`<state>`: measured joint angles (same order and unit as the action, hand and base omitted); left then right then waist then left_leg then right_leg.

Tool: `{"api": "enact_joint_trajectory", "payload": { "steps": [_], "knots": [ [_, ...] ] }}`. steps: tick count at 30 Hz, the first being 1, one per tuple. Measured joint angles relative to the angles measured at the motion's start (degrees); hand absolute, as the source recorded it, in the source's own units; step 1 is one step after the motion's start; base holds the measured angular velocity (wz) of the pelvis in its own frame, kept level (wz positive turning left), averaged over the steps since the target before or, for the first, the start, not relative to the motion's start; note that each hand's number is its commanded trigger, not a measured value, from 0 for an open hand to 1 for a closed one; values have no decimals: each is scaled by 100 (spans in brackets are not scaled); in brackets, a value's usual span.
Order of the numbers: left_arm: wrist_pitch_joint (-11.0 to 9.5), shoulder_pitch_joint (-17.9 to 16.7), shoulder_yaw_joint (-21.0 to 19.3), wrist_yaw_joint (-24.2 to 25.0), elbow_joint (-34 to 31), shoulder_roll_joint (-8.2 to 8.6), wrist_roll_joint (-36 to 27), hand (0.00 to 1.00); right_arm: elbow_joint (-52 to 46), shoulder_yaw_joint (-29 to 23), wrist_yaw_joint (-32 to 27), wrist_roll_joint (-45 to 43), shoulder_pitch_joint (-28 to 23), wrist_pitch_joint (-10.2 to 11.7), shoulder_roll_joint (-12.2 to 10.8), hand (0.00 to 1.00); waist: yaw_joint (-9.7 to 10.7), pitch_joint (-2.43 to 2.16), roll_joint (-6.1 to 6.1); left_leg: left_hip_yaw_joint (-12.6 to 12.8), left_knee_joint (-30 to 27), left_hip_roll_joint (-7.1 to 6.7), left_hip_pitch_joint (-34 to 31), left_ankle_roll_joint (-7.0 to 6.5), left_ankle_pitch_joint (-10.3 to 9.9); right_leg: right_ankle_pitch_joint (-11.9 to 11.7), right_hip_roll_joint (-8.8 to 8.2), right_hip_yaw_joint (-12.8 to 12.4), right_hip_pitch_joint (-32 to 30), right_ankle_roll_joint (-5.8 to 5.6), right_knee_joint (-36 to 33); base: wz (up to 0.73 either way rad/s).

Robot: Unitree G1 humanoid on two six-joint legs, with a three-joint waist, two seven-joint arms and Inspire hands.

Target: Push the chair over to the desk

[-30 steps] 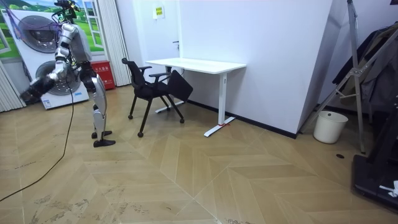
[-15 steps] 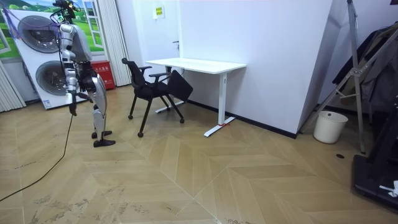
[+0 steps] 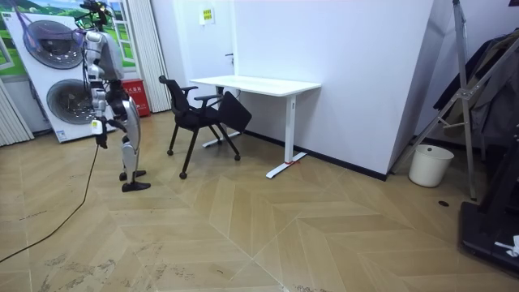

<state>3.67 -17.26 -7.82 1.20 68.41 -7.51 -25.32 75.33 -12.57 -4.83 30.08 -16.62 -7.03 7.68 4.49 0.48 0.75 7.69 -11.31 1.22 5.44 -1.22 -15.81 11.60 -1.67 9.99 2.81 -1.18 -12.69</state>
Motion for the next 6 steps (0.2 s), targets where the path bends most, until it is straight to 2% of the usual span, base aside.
{"api": "enact_joint_trajectory", "payload": {
  "steps": [3, 6],
  "knots": [
    [-37, -2, 8, 45, -125, 5, -68, 0, -131, 11, 2, 260, 7, 4, -60, 0, -17, -4, -18, -1, 0, -5, 13, -1, -1, 0, -4, 1, 10, 0, 1, 0],
    [-23, -31, 110, 56, -220, 6, -149, 0, -178, 12, 4, 556, 6, 0, -74, 0, -17, -10, 14, 1, 8, -2, 16, -1, -1, 0, 0, 1, 9, 0, 6, 0]
  ]
}}
